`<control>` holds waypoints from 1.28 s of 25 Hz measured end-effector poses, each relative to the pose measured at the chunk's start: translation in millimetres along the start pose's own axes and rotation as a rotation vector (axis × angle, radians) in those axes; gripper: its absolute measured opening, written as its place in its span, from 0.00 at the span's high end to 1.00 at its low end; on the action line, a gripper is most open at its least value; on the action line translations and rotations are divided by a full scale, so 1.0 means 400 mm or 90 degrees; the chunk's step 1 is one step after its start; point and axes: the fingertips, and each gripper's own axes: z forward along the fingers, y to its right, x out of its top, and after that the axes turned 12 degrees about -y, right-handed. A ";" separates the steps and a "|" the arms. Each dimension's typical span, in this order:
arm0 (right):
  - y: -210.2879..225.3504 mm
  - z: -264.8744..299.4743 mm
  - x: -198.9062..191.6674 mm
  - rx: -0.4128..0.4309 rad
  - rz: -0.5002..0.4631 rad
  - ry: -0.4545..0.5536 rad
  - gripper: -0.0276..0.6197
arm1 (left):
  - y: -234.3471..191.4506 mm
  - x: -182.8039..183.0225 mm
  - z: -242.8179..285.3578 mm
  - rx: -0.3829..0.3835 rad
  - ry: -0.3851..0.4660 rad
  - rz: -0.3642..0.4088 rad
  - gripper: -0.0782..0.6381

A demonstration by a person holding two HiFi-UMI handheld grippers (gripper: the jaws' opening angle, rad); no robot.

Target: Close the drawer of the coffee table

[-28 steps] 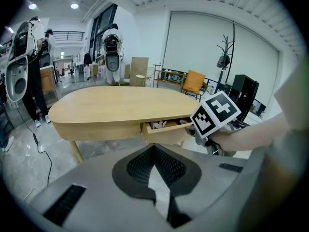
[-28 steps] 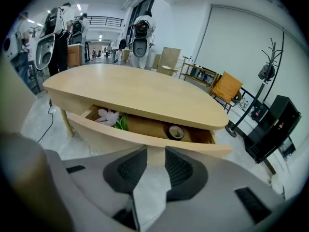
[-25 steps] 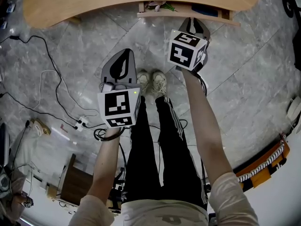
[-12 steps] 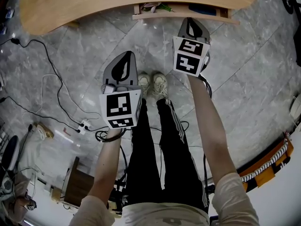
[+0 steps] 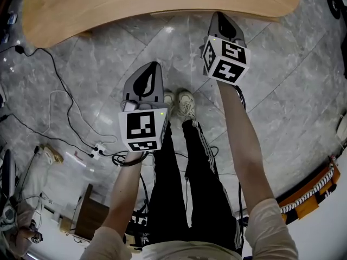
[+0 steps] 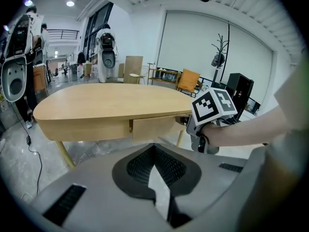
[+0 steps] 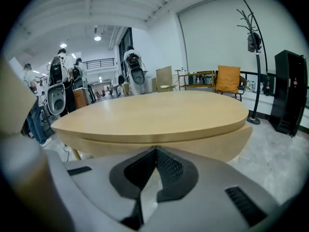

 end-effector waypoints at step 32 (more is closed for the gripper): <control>-0.003 0.054 0.043 0.009 -0.011 0.131 0.95 | -0.033 0.075 0.027 -0.016 0.152 -0.064 0.88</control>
